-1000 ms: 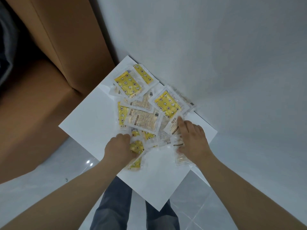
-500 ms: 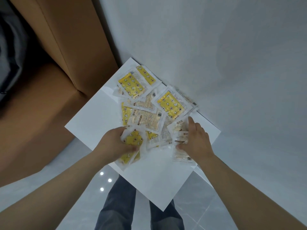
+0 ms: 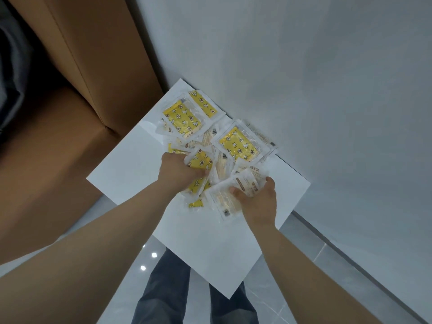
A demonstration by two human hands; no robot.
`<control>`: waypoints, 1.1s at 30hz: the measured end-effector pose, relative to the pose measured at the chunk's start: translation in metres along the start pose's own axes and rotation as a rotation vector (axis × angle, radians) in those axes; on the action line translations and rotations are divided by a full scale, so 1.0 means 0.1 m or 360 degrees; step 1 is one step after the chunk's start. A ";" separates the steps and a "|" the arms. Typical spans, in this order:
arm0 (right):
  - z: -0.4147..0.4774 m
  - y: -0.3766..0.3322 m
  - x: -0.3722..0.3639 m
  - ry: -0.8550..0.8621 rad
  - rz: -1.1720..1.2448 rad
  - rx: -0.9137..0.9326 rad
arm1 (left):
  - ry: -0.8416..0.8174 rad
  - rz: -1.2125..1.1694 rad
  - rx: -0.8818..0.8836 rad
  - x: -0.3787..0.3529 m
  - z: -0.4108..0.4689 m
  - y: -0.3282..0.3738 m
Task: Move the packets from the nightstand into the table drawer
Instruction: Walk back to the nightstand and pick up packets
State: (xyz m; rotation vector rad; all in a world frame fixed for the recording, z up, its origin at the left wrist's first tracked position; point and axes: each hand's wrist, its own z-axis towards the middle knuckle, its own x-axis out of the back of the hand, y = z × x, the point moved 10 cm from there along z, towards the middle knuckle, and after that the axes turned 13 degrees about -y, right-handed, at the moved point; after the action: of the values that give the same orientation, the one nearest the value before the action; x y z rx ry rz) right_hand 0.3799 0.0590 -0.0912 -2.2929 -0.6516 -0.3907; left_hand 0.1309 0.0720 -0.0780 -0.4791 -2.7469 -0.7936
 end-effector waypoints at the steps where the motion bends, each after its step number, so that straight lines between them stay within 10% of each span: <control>1: 0.01 -0.01 -0.04 0.0004 0.0020 -0.0029 | 0.0002 0.0007 -0.0001 -0.02 0.03 -0.01; 16: 0.03 0.01 -0.07 -0.0086 -0.0143 -0.0205 | -0.0157 -0.0199 0.0096 -0.24 0.16 -0.02; 33: -0.77 -0.26 0.48 -0.0018 -0.0332 -0.0060 | -0.0020 0.0441 -0.0078 0.28 -0.75 -0.08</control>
State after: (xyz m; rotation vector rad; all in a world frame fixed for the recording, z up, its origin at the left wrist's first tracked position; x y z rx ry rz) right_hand 0.3981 0.0368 -0.0010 -2.2706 -0.9002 -0.4916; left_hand 0.1124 0.0314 -0.0109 -0.8541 -2.5971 -0.7888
